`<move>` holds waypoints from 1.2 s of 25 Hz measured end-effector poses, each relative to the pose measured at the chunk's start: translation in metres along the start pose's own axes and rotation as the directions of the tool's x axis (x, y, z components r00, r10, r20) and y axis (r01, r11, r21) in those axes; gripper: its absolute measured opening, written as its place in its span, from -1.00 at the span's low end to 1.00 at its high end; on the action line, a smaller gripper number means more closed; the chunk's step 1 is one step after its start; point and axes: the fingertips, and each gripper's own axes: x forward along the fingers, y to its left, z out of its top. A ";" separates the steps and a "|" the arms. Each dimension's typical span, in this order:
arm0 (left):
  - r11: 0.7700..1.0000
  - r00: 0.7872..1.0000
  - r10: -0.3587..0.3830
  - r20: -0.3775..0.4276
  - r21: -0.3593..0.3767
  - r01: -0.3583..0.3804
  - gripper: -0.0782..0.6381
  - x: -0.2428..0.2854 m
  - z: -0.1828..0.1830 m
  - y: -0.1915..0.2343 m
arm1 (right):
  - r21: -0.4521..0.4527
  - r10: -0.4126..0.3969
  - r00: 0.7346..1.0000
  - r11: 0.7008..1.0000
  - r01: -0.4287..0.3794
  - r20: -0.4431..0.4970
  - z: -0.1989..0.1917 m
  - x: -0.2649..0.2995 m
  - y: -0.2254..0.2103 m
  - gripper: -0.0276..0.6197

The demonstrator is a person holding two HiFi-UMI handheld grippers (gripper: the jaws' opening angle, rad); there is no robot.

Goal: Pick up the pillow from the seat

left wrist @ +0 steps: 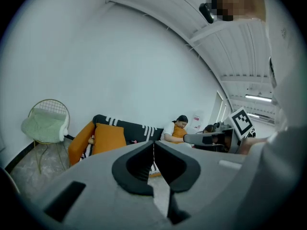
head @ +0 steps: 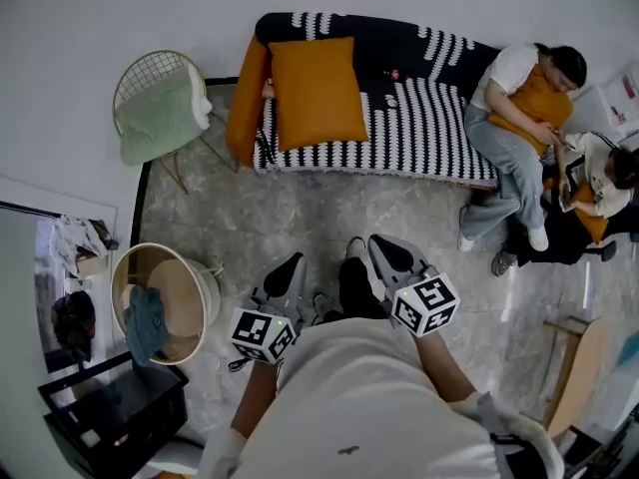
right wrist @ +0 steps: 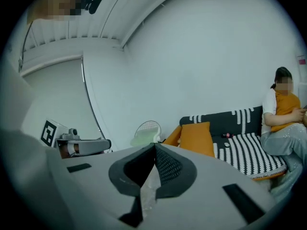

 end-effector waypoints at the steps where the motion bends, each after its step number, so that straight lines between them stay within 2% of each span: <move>1: 1.000 1.000 0.002 -0.002 0.000 -0.002 -0.75 0.005 0.003 0.002 | 0.004 -0.007 1.000 1.000 0.007 -0.003 0.002 0.003 -0.006 -0.89; 6: 1.000 1.000 0.021 -0.001 -0.005 -0.021 -0.75 0.045 0.023 0.014 | 0.025 0.003 1.000 1.000 -0.003 0.004 0.026 0.027 -0.040 -0.89; 11: 1.000 1.000 0.010 0.006 0.026 -0.011 -0.75 0.090 0.047 0.013 | 0.030 0.032 0.999 0.999 -0.033 0.013 0.050 0.050 -0.069 -0.89; 16: 1.000 1.000 0.005 0.007 0.027 -0.005 -0.75 0.131 0.063 0.013 | 0.043 0.043 0.999 0.998 -0.043 -0.003 0.065 0.064 -0.103 -0.89; 24: 0.999 1.000 -0.001 -0.019 0.033 0.001 -0.75 0.189 0.073 0.004 | 0.087 0.052 0.999 0.995 -0.051 -0.013 0.077 0.075 -0.164 -0.89; 30: 0.999 0.999 0.032 -0.041 0.025 -0.031 -0.75 0.205 0.069 0.002 | 0.112 0.077 0.996 0.991 -0.073 -0.035 0.073 0.082 -0.182 -0.89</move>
